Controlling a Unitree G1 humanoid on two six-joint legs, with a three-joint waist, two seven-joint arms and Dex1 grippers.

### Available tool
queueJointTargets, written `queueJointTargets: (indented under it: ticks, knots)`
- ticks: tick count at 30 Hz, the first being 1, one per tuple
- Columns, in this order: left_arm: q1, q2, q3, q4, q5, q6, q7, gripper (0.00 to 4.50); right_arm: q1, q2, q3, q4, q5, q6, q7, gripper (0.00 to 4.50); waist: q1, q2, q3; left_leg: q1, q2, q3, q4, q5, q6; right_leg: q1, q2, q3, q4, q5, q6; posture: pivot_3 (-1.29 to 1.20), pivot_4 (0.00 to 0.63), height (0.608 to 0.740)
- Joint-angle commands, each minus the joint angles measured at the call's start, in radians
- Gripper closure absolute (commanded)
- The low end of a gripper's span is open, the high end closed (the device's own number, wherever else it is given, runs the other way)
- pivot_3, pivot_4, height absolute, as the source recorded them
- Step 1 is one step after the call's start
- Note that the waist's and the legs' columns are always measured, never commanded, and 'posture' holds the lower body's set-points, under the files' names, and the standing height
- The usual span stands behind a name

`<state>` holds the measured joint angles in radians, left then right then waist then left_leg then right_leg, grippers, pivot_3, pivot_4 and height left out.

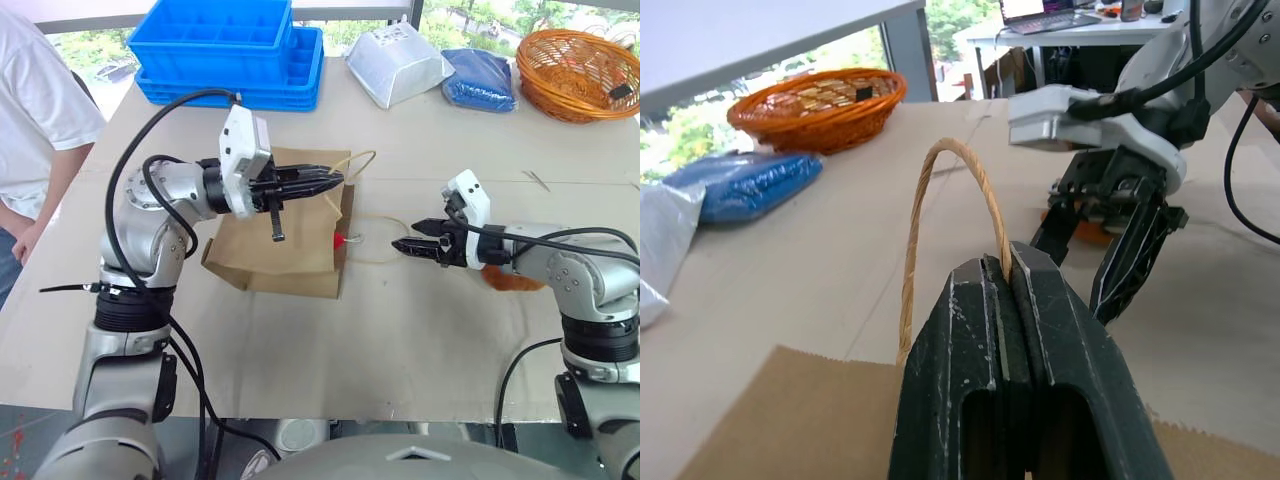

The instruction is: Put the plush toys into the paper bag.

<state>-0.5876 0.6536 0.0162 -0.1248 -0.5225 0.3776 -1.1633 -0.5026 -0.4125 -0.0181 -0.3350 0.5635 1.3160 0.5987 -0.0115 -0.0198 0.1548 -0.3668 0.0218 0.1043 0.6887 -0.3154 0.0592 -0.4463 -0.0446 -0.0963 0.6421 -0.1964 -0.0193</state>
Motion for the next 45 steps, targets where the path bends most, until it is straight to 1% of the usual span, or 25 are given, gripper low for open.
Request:
queueJointTargets:
  ticks: [1, 3, 4, 7, 8, 10, 13, 17, 20, 21, 24, 25, 26, 27, 28, 30, 32, 36, 38, 40, 42, 44, 45]
  knots:
    - [0.005, 0.006, 0.033, -0.056, -0.027, 0.011, 0.023, 4.50, -0.032, 0.043, -0.041, 0.012, 0.034, 0.026, -0.037, 1.51, -0.003, 0.000, 0.000, 0.000, 0.000, 0.000, 0.000, 0.000, 0.000, 0.000, 0.000, 0.000, 0.000, 0.000, 0.000, 0.00, 0.150, 0.740]
    - [0.006, 0.003, 0.034, -0.061, -0.028, 0.010, 0.033, 4.50, -0.035, 0.051, -0.036, 0.021, 0.037, 0.032, -0.047, 2.17, -0.002, 0.000, 0.000, 0.000, 0.000, 0.000, 0.000, 0.000, 0.000, 0.000, 0.000, 0.000, 0.000, 0.000, 0.000, 0.00, 0.150, 0.740]
    - [0.005, 0.002, 0.034, -0.062, -0.028, 0.008, 0.037, 4.50, -0.033, 0.052, -0.031, 0.023, 0.038, 0.033, -0.049, 2.60, -0.001, 0.000, 0.000, 0.000, 0.000, 0.000, 0.000, 0.000, 0.000, 0.000, 0.000, 0.000, 0.000, 0.000, 0.000, 0.00, 0.150, 0.740]
    - [-0.005, -0.004, 0.029, -0.054, -0.022, -0.004, 0.045, 4.50, -0.021, 0.049, -0.010, 0.021, 0.039, 0.034, -0.056, 4.17, 0.002, 0.000, 0.000, 0.000, 0.000, 0.000, 0.000, 0.000, 0.000, 0.000, 0.000, 0.000, 0.000, 0.000, 0.000, 0.00, 0.150, 0.740]
    - [-0.010, -0.007, 0.026, -0.049, -0.019, -0.008, 0.046, 4.50, -0.016, 0.042, 0.004, 0.020, 0.031, 0.031, -0.061, 4.46, 0.002, 0.000, 0.000, 0.000, 0.000, 0.000, 0.000, 0.000, 0.000, 0.000, 0.000, 0.000, 0.000, 0.000, 0.000, 0.00, 0.150, 0.740]
    - [-0.016, -0.013, 0.020, -0.043, -0.012, -0.018, 0.045, 4.50, -0.008, 0.024, 0.023, 0.013, 0.006, 0.007, -0.078, 4.46, 0.001, 0.000, 0.000, 0.000, 0.000, 0.000, 0.000, 0.000, 0.000, 0.000, 0.000, 0.000, 0.000, 0.000, 0.000, 0.00, 0.150, 0.740]
    - [-0.019, -0.018, 0.022, -0.038, -0.011, -0.022, 0.046, 4.50, -0.006, 0.045, -0.026, -0.006, 0.010, -0.059, -0.099, 4.46, -0.001, 0.000, 0.000, 0.000, 0.000, 0.000, 0.000, 0.000, 0.000, 0.000, 0.000, 0.000, 0.000, 0.000, 0.000, 0.00, 0.150, 0.740]
    - [-0.052, -0.027, 0.041, -0.014, -0.032, -0.005, 0.053, 4.50, 0.033, -0.001, -0.118, -0.097, 0.039, -0.111, -0.086, 4.46, 0.001, 0.000, 0.000, 0.000, 0.000, 0.000, 0.000, 0.000, 0.000, 0.000, 0.000, 0.000, 0.000, 0.000, 0.000, 0.00, 0.150, 0.740]
    - [-0.088, -0.044, 0.016, 0.016, -0.018, -0.032, 0.031, 4.50, 0.054, -0.024, -0.149, -0.116, 0.044, -0.115, -0.098, 3.66, 0.003, 0.000, 0.000, 0.000, 0.000, 0.000, 0.000, 0.000, 0.000, 0.000, 0.000, 0.000, 0.000, 0.000, 0.000, 0.00, 0.150, 0.740]
    - [-0.106, -0.052, 0.003, 0.033, -0.009, -0.047, 0.018, 4.50, 0.057, -0.031, -0.158, -0.119, 0.045, -0.116, -0.103, 3.06, 0.003, 0.000, 0.000, 0.000, 0.000, 0.000, 0.000, 0.000, 0.000, 0.000, 0.000, 0.000, 0.000, 0.000, 0.000, 0.00, 0.150, 0.740]
    - [-0.174, -0.079, -0.033, 0.101, 0.021, -0.101, -0.027, 4.50, 0.054, -0.037, -0.193, -0.120, 0.029, -0.129, -0.145, 1.80, 0.004, 0.000, 0.000, 0.000, -0.001, 0.000, 0.000, 0.000, 0.000, 0.000, 0.000, 0.000, 0.000, 0.000, 0.000, 0.00, 0.150, 0.740]
    - [-0.199, -0.089, -0.042, 0.126, 0.030, -0.119, -0.041, 4.50, 0.052, -0.041, -0.204, -0.119, 0.023, -0.132, -0.159, 1.22, 0.004, 0.000, 0.000, 0.000, -0.001, 0.000, 0.000, 0.000, 0.000, 0.000, 0.000, 0.000, 0.000, 0.000, 0.000, 0.00, 0.150, 0.740]
    - [-0.236, -0.101, -0.055, 0.159, 0.041, -0.143, -0.062, 4.50, 0.056, -0.070, -0.213, -0.128, 0.020, -0.132, -0.156, 0.66, 0.004, 0.000, 0.000, 0.000, -0.001, 0.000, 0.000, 0.000, 0.000, 0.000, 0.000, 0.000, 0.000, 0.000, 0.000, 0.00, 0.150, 0.740]
    - [-0.272, -0.114, -0.066, 0.192, 0.050, -0.166, -0.082, 4.50, 0.072, -0.128, -0.207, -0.146, 0.006, -0.135, -0.142, 0.25, 0.006, 0.000, 0.000, 0.000, -0.001, 0.000, 0.000, 0.000, 0.000, 0.000, 0.000, 0.000, 0.000, 0.000, 0.000, 0.00, 0.150, 0.740]
    - [-0.300, -0.126, -0.075, 0.218, 0.057, -0.183, -0.098, 4.50, 0.091, -0.188, -0.199, -0.164, -0.009, -0.137, -0.129, 0.05, 0.008, 0.000, 0.000, -0.001, -0.001, 0.000, 0.000, 0.000, 0.000, 0.000, 0.000, 0.000, 0.000, 0.000, 0.000, 0.00, 0.150, 0.740]
    - [-0.335, -0.145, -0.084, 0.254, 0.064, -0.202, -0.117, 4.50, 0.147, -0.316, -0.185, -0.205, -0.033, -0.145, -0.093, 0.05, 0.015, 0.000, 0.000, -0.001, -0.001, 0.000, 0.000, 0.000, 0.000, 0.000, 0.000, 0.000, -0.001, 0.000, 0.000, 0.00, 0.150, 0.740]
    - [-0.340, -0.157, -0.088, 0.267, 0.067, -0.210, -0.123, 4.50, 0.197, -0.409, -0.217, -0.243, -0.012, -0.123, -0.055, 0.05, 0.018, 0.000, 0.000, -0.002, -0.001, 0.000, 0.000, 0.000, 0.000, 0.000, 0.000, 0.000, -0.002, -0.001, 0.001, 0.00, 0.150, 0.740]
    - [-0.298, -0.170, -0.092, 0.238, 0.067, -0.207, -0.114, 4.50, 0.310, -0.594, -0.251, -0.287, -0.014, -0.096, 0.015, 0.05, 0.013, 0.000, 0.000, -0.001, 0.000, 0.000, 0.000, 0.000, 0.000, 0.000, 0.002, 0.001, -0.001, -0.002, 0.002, 0.00, 0.150, 0.740]
    - [-0.272, -0.184, -0.091, 0.207, 0.060, -0.191, -0.087, 4.50, 0.371, -0.677, -0.226, -0.288, -0.015, -0.074, 0.050, 0.05, 0.014, 0.000, 0.000, 0.000, 0.000, 0.000, 0.000, 0.000, 0.000, 0.000, 0.001, 0.002, -0.001, -0.003, 0.005, 0.00, 0.150, 0.740]
    - [-0.256, -0.194, -0.090, 0.184, 0.058, -0.180, -0.067, 4.50, 0.394, -0.707, -0.169, -0.266, -0.028, -0.085, 0.059, 0.05, 0.015, -0.001, 0.000, 0.000, 0.000, 0.000, 0.000, 0.000, 0.000, 0.000, 0.001, 0.002, -0.001, -0.003, 0.006, 0.00, 0.150, 0.740]
    - [-0.241, -0.201, -0.091, 0.162, 0.056, -0.167, -0.049, 4.50, 0.373, -0.682, -0.106, -0.212, -0.045, -0.106, 0.046, 0.05, 0.013, -0.002, 0.001, 0.000, 0.000, 0.000, 0.000, 0.000, 0.000, 0.000, 0.001, 0.002, -0.001, -0.004, 0.006, 0.00, 0.150, 0.740]
    - [-0.226, -0.206, -0.091, 0.136, 0.052, -0.151, -0.033, 4.50, 0.356, -0.681, -0.028, -0.156, -0.098, -0.153, 0.035, 0.05, 0.012, -0.002, 0.001, 0.000, 0.000, 0.000, 0.001, 0.000, 0.000, 0.000, 0.001, 0.003, -0.001, -0.004, 0.006, 0.00, 0.150, 0.740]
    - [-0.216, -0.207, -0.090, 0.120, 0.048, -0.139, -0.025, 4.50, 0.346, -0.672, 0.000, -0.125, -0.125, -0.182, 0.027, 0.28, 0.013, -0.002, 0.001, 0.000, 0.000, 0.000, 0.001, 0.000, 0.000, 0.000, 0.002, 0.003, -0.001, -0.004, 0.006, 0.00, 0.150, 0.740]
